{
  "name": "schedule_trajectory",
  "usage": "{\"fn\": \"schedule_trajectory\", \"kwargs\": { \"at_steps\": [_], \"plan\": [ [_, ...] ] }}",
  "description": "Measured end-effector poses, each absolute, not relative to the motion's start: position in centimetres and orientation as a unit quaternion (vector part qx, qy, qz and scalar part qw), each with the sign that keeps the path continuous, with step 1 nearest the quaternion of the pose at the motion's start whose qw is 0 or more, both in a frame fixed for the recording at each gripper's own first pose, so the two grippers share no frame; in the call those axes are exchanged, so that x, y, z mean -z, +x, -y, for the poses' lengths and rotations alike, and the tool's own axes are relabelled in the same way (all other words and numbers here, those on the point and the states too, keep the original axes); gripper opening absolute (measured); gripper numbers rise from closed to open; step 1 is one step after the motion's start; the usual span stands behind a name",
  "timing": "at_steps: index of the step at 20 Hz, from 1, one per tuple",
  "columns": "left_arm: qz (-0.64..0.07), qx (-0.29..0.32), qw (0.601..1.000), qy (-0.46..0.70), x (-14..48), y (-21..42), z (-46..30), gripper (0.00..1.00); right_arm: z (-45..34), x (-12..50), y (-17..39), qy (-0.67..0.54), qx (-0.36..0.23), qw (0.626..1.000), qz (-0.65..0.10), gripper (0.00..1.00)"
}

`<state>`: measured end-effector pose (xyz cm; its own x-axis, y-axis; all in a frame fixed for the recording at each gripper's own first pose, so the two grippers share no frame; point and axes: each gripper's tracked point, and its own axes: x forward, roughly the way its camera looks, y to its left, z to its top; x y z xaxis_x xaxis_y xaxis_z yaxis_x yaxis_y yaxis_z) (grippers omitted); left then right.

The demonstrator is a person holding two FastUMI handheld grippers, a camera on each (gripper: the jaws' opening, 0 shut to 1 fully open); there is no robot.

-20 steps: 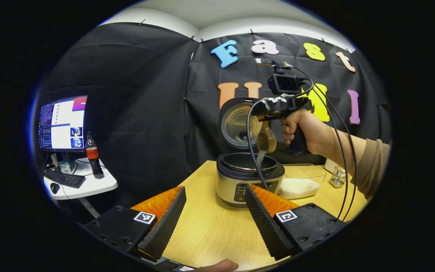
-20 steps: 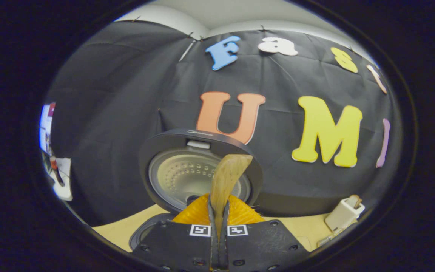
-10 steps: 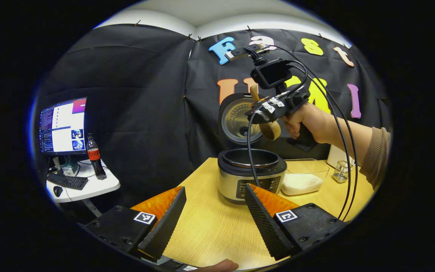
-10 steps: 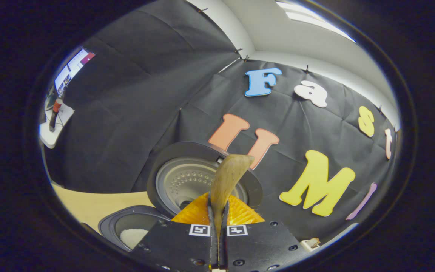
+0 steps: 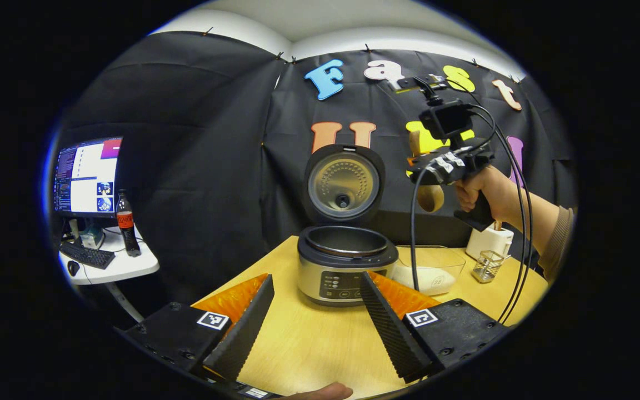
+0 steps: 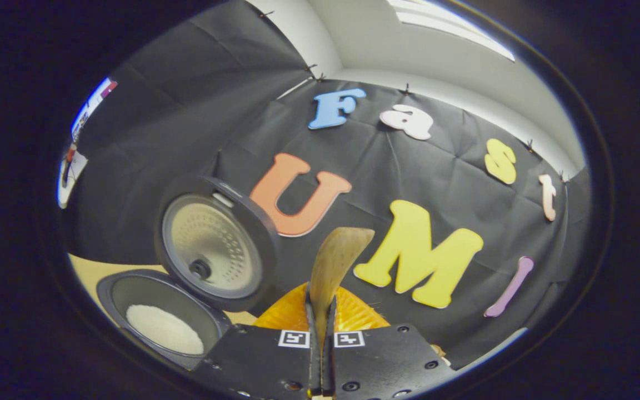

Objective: Close the left gripper, press the button to open the rice cooker; take a wooden spoon from the chopstick holder with the right hand, scoop a spoonful of rice and pour it into the rice cooker, then put the wooden spoon back into the chopstick holder.

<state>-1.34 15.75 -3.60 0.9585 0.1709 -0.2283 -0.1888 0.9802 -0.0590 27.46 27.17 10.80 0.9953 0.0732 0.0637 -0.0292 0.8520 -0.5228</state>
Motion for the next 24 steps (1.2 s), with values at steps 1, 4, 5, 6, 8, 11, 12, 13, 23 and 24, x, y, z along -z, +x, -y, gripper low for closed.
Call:
{"fn": "schedule_trajectory", "kwargs": {
  "at_steps": [1, 4, 5, 6, 8, 11, 12, 13, 23, 24],
  "plan": [
    [-0.117, -0.079, 0.989, -0.048, 3.9, -1.2, -14.8, 1.00, -25.1, -11.0, 27.6, -0.262, -0.018, 0.964, 0.037, 0.01],
    [-0.120, -0.058, 0.989, -0.058, 3.8, -1.2, -12.5, 1.00, -18.7, -10.8, 27.9, -0.246, 0.013, 0.969, 0.025, 0.01],
    [-0.117, -0.057, 0.990, -0.055, 3.6, -1.1, -12.1, 0.99, -16.6, -10.6, 28.1, -0.240, 0.023, 0.970, 0.019, 0.01],
    [-0.114, -0.054, 0.991, -0.050, 3.5, -1.1, -11.8, 0.99, -14.7, -10.2, 28.1, -0.234, 0.032, 0.972, 0.012, 0.02],
    [-0.114, -0.053, 0.991, -0.045, 3.6, -1.1, -11.5, 0.99, -11.1, -9.4, 28.3, -0.226, 0.047, 0.973, -0.001, 0.01],
    [-0.118, -0.051, 0.991, -0.041, 3.8, -0.9, -11.1, 0.99, -6.0, -8.5, 28.4, -0.216, 0.083, 0.973, -0.009, 0.02],
    [-0.120, -0.052, 0.991, -0.038, 3.9, -0.9, -11.0, 0.99, -4.5, -7.8, 28.6, -0.214, 0.093, 0.972, -0.017, 0.01],
    [-0.121, -0.052, 0.991, -0.034, 4.0, -0.9, -10.9, 1.00, -3.5, -7.0, 28.6, -0.208, 0.099, 0.973, -0.027, 0.01],
    [-0.135, -0.046, 0.990, -0.020, 5.2, -0.3, -10.4, 0.99, 3.4, 0.0, 29.6, -0.142, 0.128, 0.978, -0.085, 0.02],
    [-0.136, -0.047, 0.989, -0.018, 5.4, -0.3, -10.4, 1.00, 3.4, 0.8, 29.5, -0.135, 0.129, 0.978, -0.092, 0.02]
  ]
}}
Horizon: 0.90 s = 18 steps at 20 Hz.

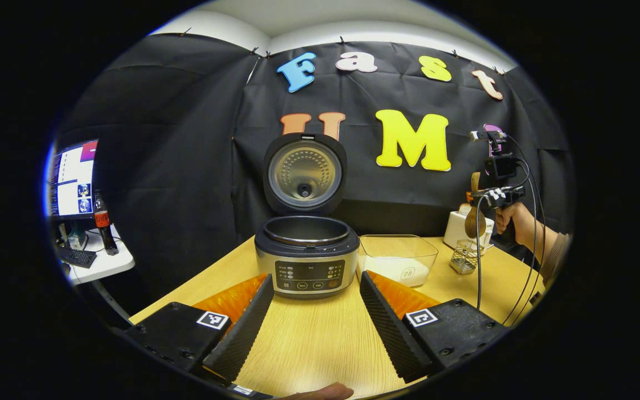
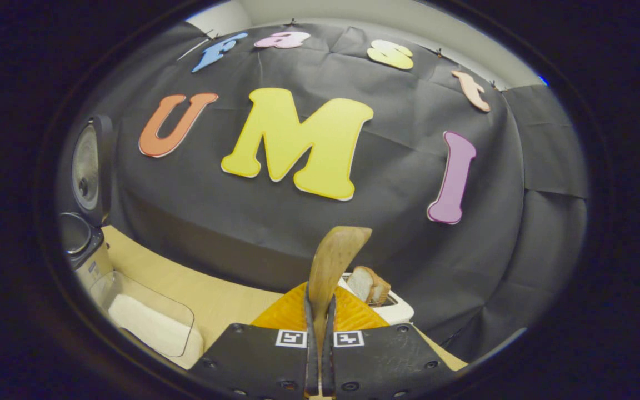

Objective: Close the left gripper, press the button to open the rice cooker; take a wooden spoon from the chopstick holder with the right hand, scoop a spoonful of rice and pour it into the rice cooker, then put the wooden spoon back into the chopstick holder.

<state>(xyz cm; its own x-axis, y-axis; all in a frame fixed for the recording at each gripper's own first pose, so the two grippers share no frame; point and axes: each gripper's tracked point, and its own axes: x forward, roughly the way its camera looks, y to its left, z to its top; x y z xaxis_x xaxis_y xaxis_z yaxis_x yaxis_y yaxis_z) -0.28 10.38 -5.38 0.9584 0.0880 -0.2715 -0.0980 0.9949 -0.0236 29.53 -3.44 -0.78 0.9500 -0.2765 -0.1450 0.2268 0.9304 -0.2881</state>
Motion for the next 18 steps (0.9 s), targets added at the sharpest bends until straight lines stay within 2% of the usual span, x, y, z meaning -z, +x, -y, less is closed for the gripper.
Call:
{"fn": "schedule_trajectory", "kwargs": {
  "at_steps": [3, 9, 10, 12, 13, 14, 15, 16, 18],
  "plan": [
    [-0.140, -0.048, 0.989, -0.015, 5.6, -0.2, -10.3, 1.00, 4.3, 2.9, 29.9, -0.123, 0.128, 0.978, -0.112, 0.05],
    [-0.141, -0.047, 0.989, -0.008, 5.7, -0.2, -10.2, 0.99, 5.9, 7.1, 30.1, -0.074, 0.122, 0.978, -0.154, 0.04],
    [-0.140, -0.048, 0.989, -0.008, 5.7, -0.2, -10.3, 0.99, 6.0, 7.9, 30.1, -0.062, 0.118, 0.978, -0.163, 0.10],
    [-0.140, -0.048, 0.989, -0.008, 5.7, -0.2, -10.3, 0.99, 6.5, 8.9, 29.9, -0.048, 0.115, 0.976, -0.178, 0.08],
    [-0.139, -0.048, 0.989, -0.009, 5.6, -0.1, -10.3, 0.99, 6.8, 9.2, 30.0, -0.046, 0.115, 0.976, -0.180, 0.14],
    [-0.139, -0.049, 0.989, -0.009, 5.6, -0.2, -10.3, 0.99, 7.2, 9.1, 30.0, -0.050, 0.120, 0.976, -0.177, 0.14],
    [-0.139, -0.049, 0.989, -0.008, 5.5, -0.2, -10.3, 0.99, 7.6, 8.6, 30.0, -0.054, 0.124, 0.976, -0.170, 0.22],
    [-0.139, -0.050, 0.989, -0.008, 5.5, -0.1, -10.3, 0.99, 7.7, 8.0, 30.0, -0.057, 0.126, 0.977, -0.162, 0.19],
    [-0.139, -0.050, 0.989, -0.008, 5.6, -0.1, -10.2, 0.99, 8.1, 7.2, 29.9, -0.067, 0.132, 0.977, -0.151, 0.45]
  ]
}}
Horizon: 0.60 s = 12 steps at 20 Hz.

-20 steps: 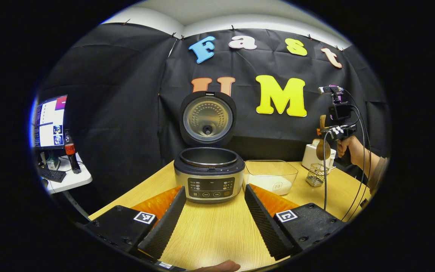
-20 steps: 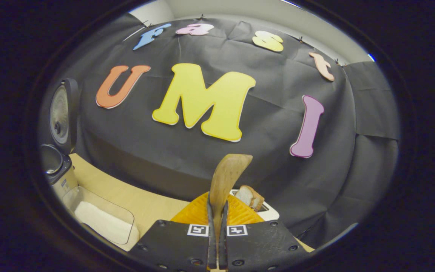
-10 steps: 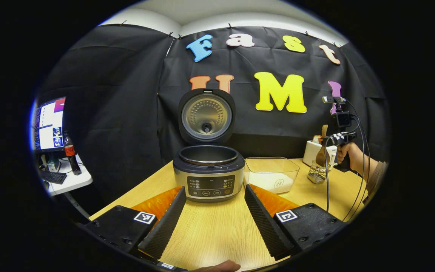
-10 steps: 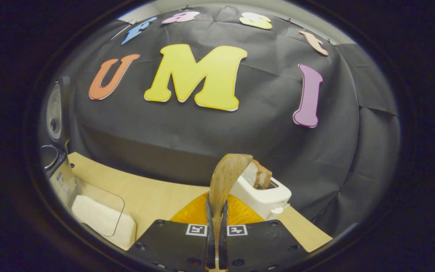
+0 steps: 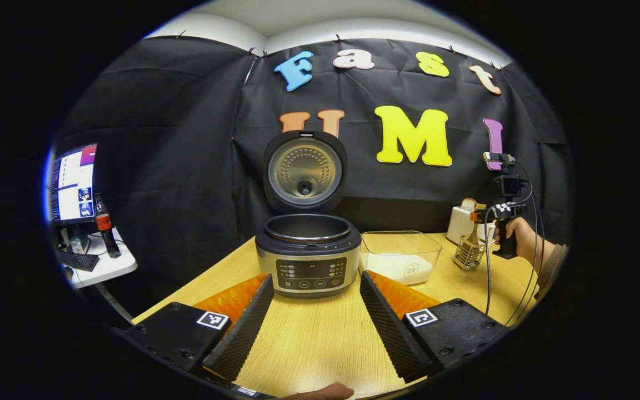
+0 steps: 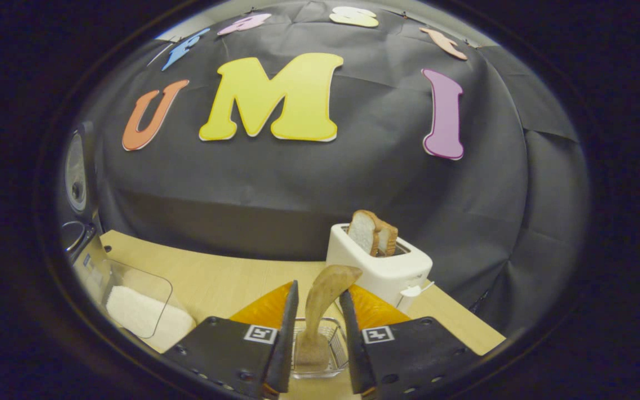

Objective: Close the left gripper, press the button to open the rice cooker; take a wooden spoon from the chopstick holder with the right hand, scoop a spoonful of rice and pour it into the rice cooker, then put the wooden spoon back into the chopstick holder.

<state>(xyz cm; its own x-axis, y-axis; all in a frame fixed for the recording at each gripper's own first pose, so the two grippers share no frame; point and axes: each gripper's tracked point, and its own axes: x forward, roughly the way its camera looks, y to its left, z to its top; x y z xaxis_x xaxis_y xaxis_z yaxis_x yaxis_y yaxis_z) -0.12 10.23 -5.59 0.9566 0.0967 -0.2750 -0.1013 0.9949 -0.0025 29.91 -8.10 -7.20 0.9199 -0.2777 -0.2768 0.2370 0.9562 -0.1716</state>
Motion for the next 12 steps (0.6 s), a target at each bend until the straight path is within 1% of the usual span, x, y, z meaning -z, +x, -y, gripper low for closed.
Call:
{"fn": "schedule_trajectory", "kwargs": {
  "at_steps": [1, 2, 3, 4, 5, 6, 11, 12],
  "plan": [
    [-0.139, -0.050, 0.989, -0.008, 5.7, -0.1, -10.2, 0.99, 8.1, 6.9, 29.8, -0.074, 0.132, 0.977, -0.148, 0.58],
    [-0.139, -0.051, 0.989, -0.009, 5.6, -0.2, -10.1, 0.99, 8.4, 6.7, 29.5, -0.081, 0.136, 0.976, -0.147, 0.64],
    [-0.139, -0.051, 0.989, -0.009, 5.5, -0.2, -9.9, 0.99, 8.4, 6.5, 29.2, -0.084, 0.134, 0.976, -0.148, 0.84],
    [-0.138, -0.049, 0.989, -0.011, 5.4, -0.1, -9.8, 1.00, 8.6, 6.3, 29.0, -0.084, 0.133, 0.977, -0.147, 0.94],
    [-0.137, -0.046, 0.989, -0.014, 5.3, -0.2, -9.6, 1.00, 8.6, 6.0, 28.7, -0.081, 0.131, 0.978, -0.144, 0.96],
    [-0.134, -0.044, 0.990, -0.016, 5.1, -0.3, -9.4, 1.00, 8.9, 5.6, 28.3, -0.077, 0.131, 0.978, -0.141, 0.95],
    [-0.119, -0.056, 0.991, -0.006, 3.8, -0.9, -9.8, 0.99, 9.1, 2.7, 25.2, -0.046, 0.112, 0.984, -0.129, 0.96],
    [-0.119, -0.057, 0.991, -0.002, 3.6, -0.8, -9.7, 0.99, 9.0, 2.0, 24.5, -0.047, 0.105, 0.986, -0.123, 0.95]
  ]
}}
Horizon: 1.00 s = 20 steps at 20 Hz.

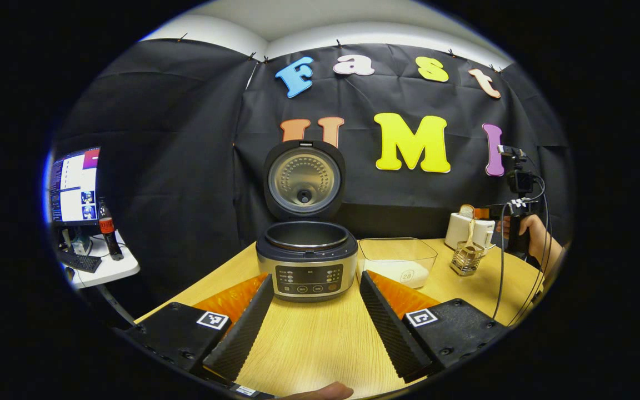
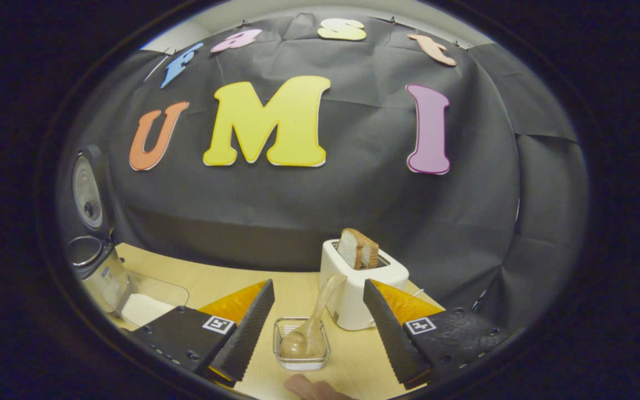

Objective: Close the left gripper, press the button to open the rice cooker; take a wooden spoon from the chopstick holder with the right hand, scoop a spoonful of rice and pour it into the rice cooker, then put the wooden spoon back into the chopstick holder.

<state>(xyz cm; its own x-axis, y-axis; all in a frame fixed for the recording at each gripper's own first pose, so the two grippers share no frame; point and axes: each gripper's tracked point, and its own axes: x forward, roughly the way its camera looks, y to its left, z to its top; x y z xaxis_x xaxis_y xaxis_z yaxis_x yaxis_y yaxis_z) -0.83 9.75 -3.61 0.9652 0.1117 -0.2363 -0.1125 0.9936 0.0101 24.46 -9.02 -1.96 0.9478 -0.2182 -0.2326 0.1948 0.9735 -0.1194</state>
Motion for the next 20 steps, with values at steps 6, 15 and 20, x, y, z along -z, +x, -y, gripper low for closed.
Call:
{"fn": "schedule_trajectory", "kwargs": {
  "at_steps": [6, 15, 20],
  "plan": [
    [-0.120, -0.059, 0.991, -0.010, 1.3, -0.2, -10.2, 1.00, 8.6, -0.8, 18.1, -0.059, 0.071, 0.990, -0.102, 0.96],
    [-0.071, -0.089, 0.993, 0.001, -7.2, 3.0, -12.1, 0.99, 7.9, -0.1, 8.1, -0.065, 0.021, 0.994, -0.082, 0.95],
    [-0.047, -0.091, 0.995, 0.018, -11.5, 5.4, -12.1, 0.99, 8.3, 2.3, 4.1, -0.052, 0.006, 0.995, -0.090, 0.95]
  ]
}}
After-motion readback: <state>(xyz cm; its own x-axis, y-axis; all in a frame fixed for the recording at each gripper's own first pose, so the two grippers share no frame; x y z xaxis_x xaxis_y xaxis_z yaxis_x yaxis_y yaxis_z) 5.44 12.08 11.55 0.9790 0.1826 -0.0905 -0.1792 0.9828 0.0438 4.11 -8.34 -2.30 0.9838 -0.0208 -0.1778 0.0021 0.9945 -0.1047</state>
